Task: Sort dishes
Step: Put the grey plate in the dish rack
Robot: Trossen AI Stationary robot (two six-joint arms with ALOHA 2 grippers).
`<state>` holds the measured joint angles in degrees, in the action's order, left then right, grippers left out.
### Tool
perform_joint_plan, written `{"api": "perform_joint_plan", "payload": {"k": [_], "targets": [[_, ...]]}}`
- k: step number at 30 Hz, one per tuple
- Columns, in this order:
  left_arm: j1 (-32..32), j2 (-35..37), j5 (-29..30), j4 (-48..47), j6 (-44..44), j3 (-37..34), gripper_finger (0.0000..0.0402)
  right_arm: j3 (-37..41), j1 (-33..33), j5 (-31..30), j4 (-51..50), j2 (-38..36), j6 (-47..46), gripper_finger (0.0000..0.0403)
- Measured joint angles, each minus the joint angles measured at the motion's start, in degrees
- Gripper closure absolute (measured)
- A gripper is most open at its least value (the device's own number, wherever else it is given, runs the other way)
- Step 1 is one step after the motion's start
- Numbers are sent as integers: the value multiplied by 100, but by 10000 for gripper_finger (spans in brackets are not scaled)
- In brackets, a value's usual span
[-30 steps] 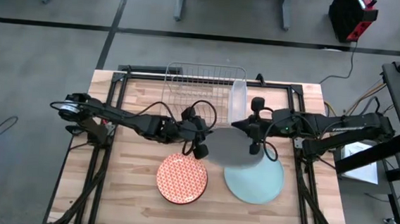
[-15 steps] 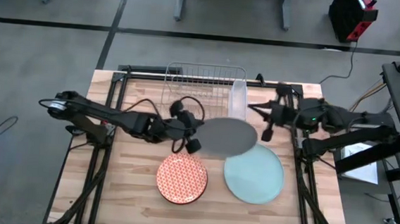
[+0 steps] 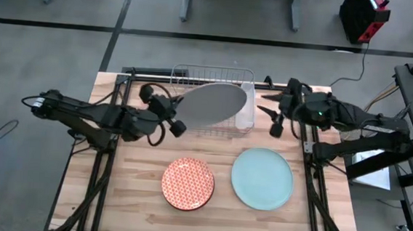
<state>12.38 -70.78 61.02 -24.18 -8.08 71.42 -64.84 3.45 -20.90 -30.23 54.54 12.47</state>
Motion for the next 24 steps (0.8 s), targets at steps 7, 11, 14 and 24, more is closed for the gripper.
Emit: {"api": "perform_joint_plan", "payload": {"k": [7, 11, 14, 24], "targets": [[0, 248, 159, 4, 365, 0, 401, -708, 1584, 2444, 349, 1068, 189, 175], [0, 321, 167, 15, 467, 0, 401, -1244, 2194, 3788, 318, 1926, 240, 174], [0, 326, 164, 6, 530, 0, 401, -1622, 2381, 4404, 355, 2450, 387, 181], [0, 375, 141, 48, 691, 0, 381, -2825, 2432, 4695, -221, 3530, 2197, 362]]}}
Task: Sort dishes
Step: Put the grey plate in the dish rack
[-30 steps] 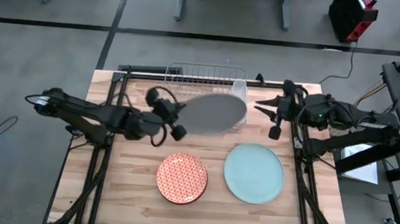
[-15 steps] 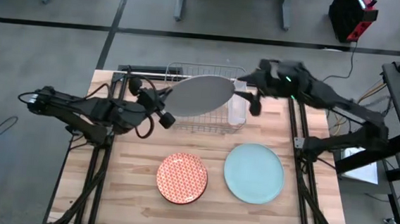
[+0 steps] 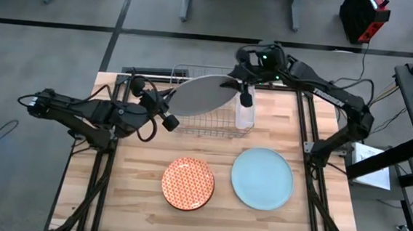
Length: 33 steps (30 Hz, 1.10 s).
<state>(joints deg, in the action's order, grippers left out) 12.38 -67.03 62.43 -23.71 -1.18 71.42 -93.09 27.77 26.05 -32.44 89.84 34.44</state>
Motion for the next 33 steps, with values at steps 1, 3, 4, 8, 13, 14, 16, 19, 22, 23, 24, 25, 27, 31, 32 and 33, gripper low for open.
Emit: {"api": "perform_joint_plan", "payload": {"k": [1, 3, 4, 8, 13, 14, 16, 19, 22, 23, 24, 25, 27, 31, 32, 33], "targets": [[1, 19, -145, 4, 4, 0, 375, -110, 4, -42, -100, 81, 188, 381], [9, 74, -420, -11, 38, 0, 359, -352, 31, -31, -211, 209, 664, 387], [7, 120, -561, -7, 50, 0, 349, -496, 69, -27, -326, 255, 971, 388], [7, 310, -716, -253, 49, 115, 302, -1170, 266, -1, -527, 544, 2155, 396], [1, 581, -494, -493, 181, 359, 248, -2214, 508, -238, -1377, 1121, 4043, 400], [0, 648, -371, -494, 228, 409, 241, -2422, 527, -402, -1445, 1278, 4560, 400], [-3, 735, -189, -534, 286, 488, 230, -2757, 535, -710, -1929, 1568, 5677, 400], [-1, 863, -143, -614, 439, 566, 223, -3228, 531, -858, -2302, 2004, 6239, 401], [0, 1070, -127, -586, 628, 673, 222, -3635, 530, -856, -2689, 2393, 6801, 401], [-2, 1130, -104, -577, 652, 707, 222, -3767, 528, -852, -2678, 2523, 6971, 401], [-2, 1186, -89, -579, 657, 723, 222, -3878, 523, -858, -2600, 2648, 7095, 401], [-2, 1230, -93, -583, 657, 733, 222, -3980, 514, -866, -2582, 2763, 7206, 402], [-1, 1314, -106, -587, 663, 741, 222, -4173, 487, -862, -2616, 2956, 7292, 402], [-2, 1457, -144, -614, 670, 728, 222, -4149, 465, -764, -2435, 3031, 7407, 402], [-2, 1484, -141, -610, 668, 728, 222, -4149, 445, -755, -2400, 3060, 7404, 402], [-2, 1511, -141, -615, 668, 728, 222, -4149, 441, -747, -2373, 3083, 7388, 402]]}}
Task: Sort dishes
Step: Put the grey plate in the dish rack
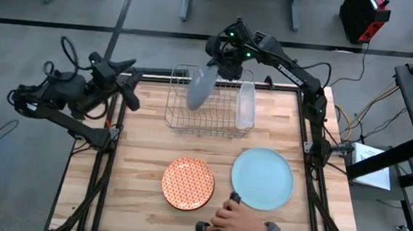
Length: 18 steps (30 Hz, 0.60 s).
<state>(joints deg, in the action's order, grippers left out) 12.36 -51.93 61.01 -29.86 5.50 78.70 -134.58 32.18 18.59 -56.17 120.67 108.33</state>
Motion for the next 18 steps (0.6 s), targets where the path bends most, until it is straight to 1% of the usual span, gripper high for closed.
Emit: {"api": "perform_joint_plan", "payload": {"k": [5, 14, 18], "targets": [[0, 7, -2, -86, 2, 0, 222, 9, -60, 242, 72, 134, -146, 402], [0, -17, -4, -267, -17, -33, 222, 11, -132, 245, 154, 357, -157, 402], [2, -14, -4, -371, -69, -42, 222, 11, -156, 245, 163, 416, -178, 384]]}}
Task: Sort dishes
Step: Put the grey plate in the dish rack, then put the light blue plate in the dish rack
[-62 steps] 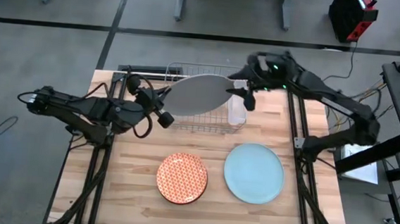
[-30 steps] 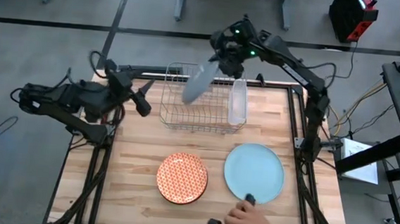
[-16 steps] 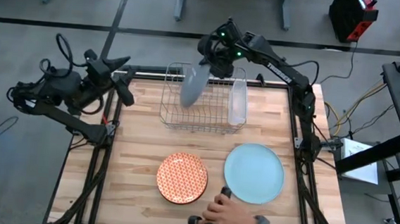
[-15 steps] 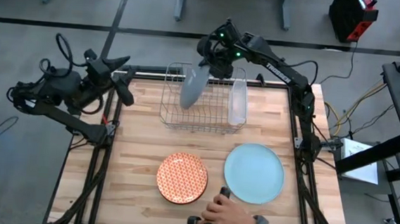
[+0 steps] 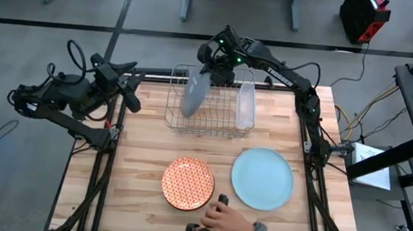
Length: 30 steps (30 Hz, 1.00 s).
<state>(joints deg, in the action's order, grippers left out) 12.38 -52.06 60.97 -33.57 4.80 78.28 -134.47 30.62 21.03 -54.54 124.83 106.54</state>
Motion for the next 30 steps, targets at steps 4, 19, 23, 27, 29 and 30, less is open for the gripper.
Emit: {"api": "perform_joint_plan", "payload": {"k": [4, 19, 23, 27, 29, 30], "targets": [[0, -14, -1, -116, -83, -2, 222, 0, -13, 2, 0, 44, -2, 358], [1, -23, -2, -220, -129, -7, 222, 0, -22, 6, 994, 51, -1550, 283], [1, -25, -1, -306, -223, -7, 222, 0, -48, 3, 1153, 51, -2023, 259], [1, -25, 0, -368, -257, -7, 222, 0, -58, 1, 1212, 50, -2225, 237], [1, -25, 0, -388, -258, -7, 222, 0, -62, -4, 1210, 44, -2293, 229], [1, -25, 0, -388, -261, -7, 222, -3, -62, -23, 1204, 25, -2358, 226]]}}
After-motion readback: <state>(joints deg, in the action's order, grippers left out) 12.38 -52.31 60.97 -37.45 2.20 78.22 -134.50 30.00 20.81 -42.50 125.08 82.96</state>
